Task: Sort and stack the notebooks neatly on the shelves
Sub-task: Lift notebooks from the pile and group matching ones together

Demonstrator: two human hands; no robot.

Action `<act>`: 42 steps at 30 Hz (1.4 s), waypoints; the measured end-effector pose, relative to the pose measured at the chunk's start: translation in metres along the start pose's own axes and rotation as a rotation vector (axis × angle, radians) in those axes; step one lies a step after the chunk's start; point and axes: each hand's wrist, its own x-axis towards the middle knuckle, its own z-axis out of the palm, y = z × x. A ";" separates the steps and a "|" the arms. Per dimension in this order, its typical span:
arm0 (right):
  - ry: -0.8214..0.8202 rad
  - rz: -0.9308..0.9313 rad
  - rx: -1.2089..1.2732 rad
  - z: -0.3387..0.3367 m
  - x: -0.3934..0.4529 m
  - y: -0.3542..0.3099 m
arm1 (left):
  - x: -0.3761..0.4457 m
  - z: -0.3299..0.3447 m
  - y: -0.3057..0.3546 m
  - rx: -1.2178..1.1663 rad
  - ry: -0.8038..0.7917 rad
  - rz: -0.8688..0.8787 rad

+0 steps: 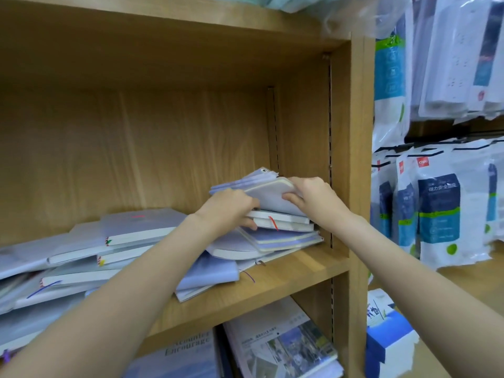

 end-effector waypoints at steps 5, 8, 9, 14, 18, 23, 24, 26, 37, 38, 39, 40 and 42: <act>-0.002 0.003 0.011 0.001 0.001 0.001 | -0.003 0.014 0.017 0.184 0.083 0.053; -0.046 -0.012 -0.012 0.001 0.000 -0.003 | 0.003 0.022 0.026 0.160 0.068 -0.015; -0.047 -0.010 -0.036 0.001 0.000 -0.004 | 0.003 0.022 0.025 0.171 0.082 -0.027; -0.002 -0.021 -0.157 0.003 -0.002 -0.005 | -0.011 0.006 0.002 0.192 0.124 -0.066; -0.015 -0.002 -0.236 0.004 -0.006 -0.011 | -0.044 -0.044 -0.034 0.147 0.222 -0.111; -0.168 0.072 -0.352 0.009 -0.027 -0.026 | -0.101 -0.097 -0.068 0.186 0.322 -0.155; -0.239 0.073 -0.365 0.010 -0.032 -0.031 | -0.114 -0.100 -0.074 0.174 0.363 -0.171; -0.410 0.070 -0.372 0.012 -0.040 -0.044 | -0.140 -0.094 -0.080 0.121 0.472 -0.191; -0.344 -0.082 0.129 -0.009 -0.037 -0.137 | -0.161 -0.047 -0.081 -0.240 0.109 -0.390; -0.363 -0.077 0.150 -0.003 -0.037 -0.142 | -0.171 -0.050 -0.081 -0.320 0.141 -0.411; -0.369 -0.076 0.163 0.004 -0.036 -0.146 | -0.182 -0.051 -0.080 -0.358 0.196 -0.430; -0.363 -0.074 0.161 0.011 -0.035 -0.150 | -0.196 -0.049 -0.080 -0.370 0.254 -0.449; -0.325 -0.056 0.155 0.020 -0.034 -0.153 | -0.224 -0.038 -0.083 -0.373 0.344 -0.496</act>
